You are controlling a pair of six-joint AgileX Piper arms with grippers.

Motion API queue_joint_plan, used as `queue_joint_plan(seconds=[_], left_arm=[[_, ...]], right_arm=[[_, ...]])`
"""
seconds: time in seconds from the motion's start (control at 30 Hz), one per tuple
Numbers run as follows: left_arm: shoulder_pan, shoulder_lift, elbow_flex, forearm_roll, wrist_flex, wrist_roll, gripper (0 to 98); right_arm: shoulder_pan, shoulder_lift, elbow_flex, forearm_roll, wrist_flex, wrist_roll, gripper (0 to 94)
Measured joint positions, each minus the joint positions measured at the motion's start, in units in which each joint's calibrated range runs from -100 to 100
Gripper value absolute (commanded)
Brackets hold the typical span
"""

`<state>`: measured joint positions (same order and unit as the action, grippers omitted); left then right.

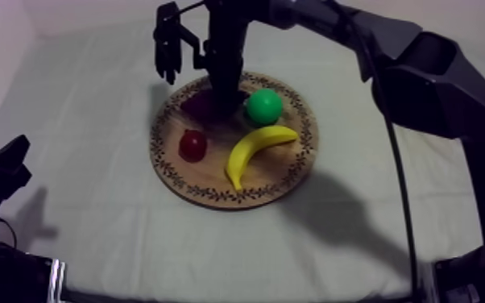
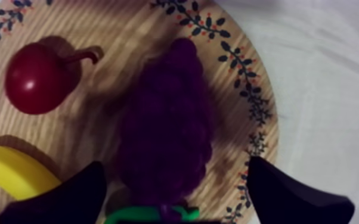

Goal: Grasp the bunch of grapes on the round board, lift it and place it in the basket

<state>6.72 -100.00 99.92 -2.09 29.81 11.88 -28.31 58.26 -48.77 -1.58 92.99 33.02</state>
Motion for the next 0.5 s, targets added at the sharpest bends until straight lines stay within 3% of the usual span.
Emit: queue_joint_plan(seconds=[0.27,0.5], left_arm=[[0.0,0.0,0.0,0.0,0.0,0.0,0.1],[0.0,0.0,0.0,0.0,0.0,0.0,0.1]], right_arm=[[0.1,4.8,-2.8,-1.0,0.6,0.9,61.3],[-0.1,7.2,-4.0,-1.3,-0.1,0.7,32.3]])
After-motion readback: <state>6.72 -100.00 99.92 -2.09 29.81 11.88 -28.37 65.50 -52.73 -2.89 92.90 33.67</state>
